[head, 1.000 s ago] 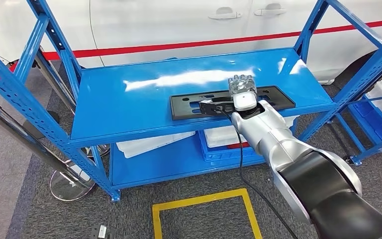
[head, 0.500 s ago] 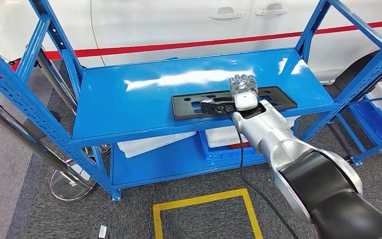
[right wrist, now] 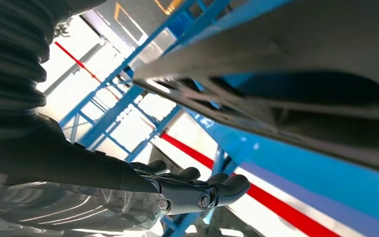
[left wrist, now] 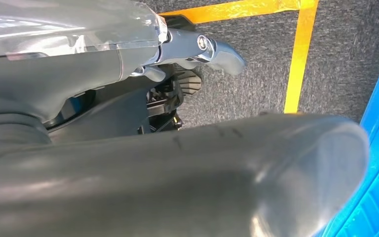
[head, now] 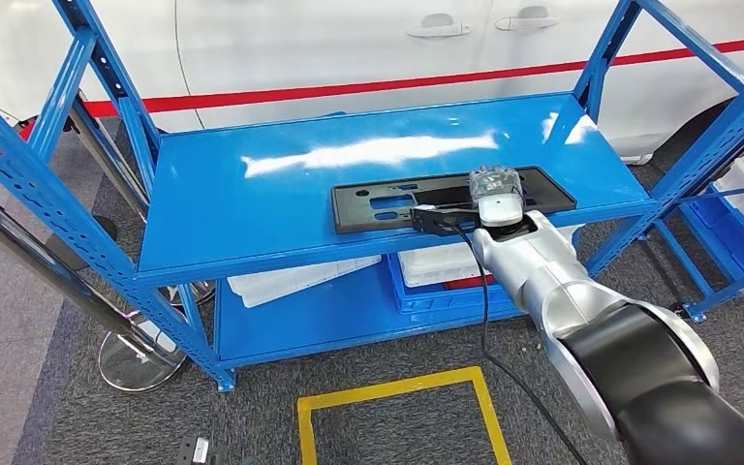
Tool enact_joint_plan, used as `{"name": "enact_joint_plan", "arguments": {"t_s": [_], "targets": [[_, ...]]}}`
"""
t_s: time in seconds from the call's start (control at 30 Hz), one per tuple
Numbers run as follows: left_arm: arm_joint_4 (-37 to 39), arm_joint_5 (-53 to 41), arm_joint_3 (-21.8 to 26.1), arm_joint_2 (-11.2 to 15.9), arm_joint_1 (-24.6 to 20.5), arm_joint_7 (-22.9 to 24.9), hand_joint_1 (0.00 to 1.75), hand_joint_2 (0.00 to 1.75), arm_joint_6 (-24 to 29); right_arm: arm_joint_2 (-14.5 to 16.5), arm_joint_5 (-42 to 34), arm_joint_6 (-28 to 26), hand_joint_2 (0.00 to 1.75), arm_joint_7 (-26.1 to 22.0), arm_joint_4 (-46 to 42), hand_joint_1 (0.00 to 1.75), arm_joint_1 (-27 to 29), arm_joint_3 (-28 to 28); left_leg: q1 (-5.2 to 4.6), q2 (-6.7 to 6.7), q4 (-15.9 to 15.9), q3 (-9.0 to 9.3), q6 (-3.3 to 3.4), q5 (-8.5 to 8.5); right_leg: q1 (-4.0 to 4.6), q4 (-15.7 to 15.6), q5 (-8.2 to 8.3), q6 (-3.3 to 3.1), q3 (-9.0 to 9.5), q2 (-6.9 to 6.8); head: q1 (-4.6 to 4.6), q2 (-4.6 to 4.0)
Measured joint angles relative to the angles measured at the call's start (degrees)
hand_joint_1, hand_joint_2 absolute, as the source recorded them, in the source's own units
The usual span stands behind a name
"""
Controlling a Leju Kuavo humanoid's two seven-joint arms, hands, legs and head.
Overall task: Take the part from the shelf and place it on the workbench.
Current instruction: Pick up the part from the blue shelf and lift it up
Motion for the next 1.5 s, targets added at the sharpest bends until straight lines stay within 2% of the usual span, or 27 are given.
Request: {"name": "enact_joint_plan", "arguments": {"t_s": [0.73,1.0,1.17,1.37,1.5], "targets": [[0.0,-0.08,0.0,0.01,-0.01,-0.07,0.0,0.0,0.06,-2.46,0.07,-0.03,1.75,0.62,0.43,0.0,1.78,-1.21,-0.01,0.03,0.01,0.0,0.0,0.0,-0.01,0.02,0.0,0.0,0.0,0.04,0.0,0.0],[0.0,-0.57,0.0,0.01,0.08,0.74,0.0,0.0,2.02,-2.32,1.1,-2.82,1.75,-0.65,0.4,0.0,1.86,-1.22,-0.04,0.0,0.03,-0.02,0.02,-0.03,-0.03,0.03,0.0,0.02,0.03,0.0,0.0,0.0],[0.0,-0.99,0.0,0.05,0.08,1.02,0.0,0.0,2.49,-1.41,1.27,-3.03,1.75,-1.67,0.38,0.0,1.86,-1.25,-0.23,-0.01,0.11,-0.04,0.13,-0.1,-0.2,0.0,-0.02,0.25,0.05,-0.01,0.0,0.0],[-0.01,-1.06,0.0,0.1,0.08,1.05,0.0,0.0,2.45,-0.48,1.55,-3.03,1.75,-1.96,0.38,0.0,1.86,-1.34,-0.5,-0.01,0.2,-0.05,0.64,-0.14,-0.46,-0.04,-0.05,0.77,0.17,-0.03,0.0,0.0],[0.0,-0.69,0.02,0.1,0.06,1.53,0.0,0.0,2.45,-0.32,1.72,-3.02,1.75,-1.96,0.34,0.0,1.85,-1.68,-0.38,-0.08,-0.01,0.05,0.51,0.12,-0.37,0.09,-0.12,-1.25,0.16,-0.03,0.0,0.0]]}}
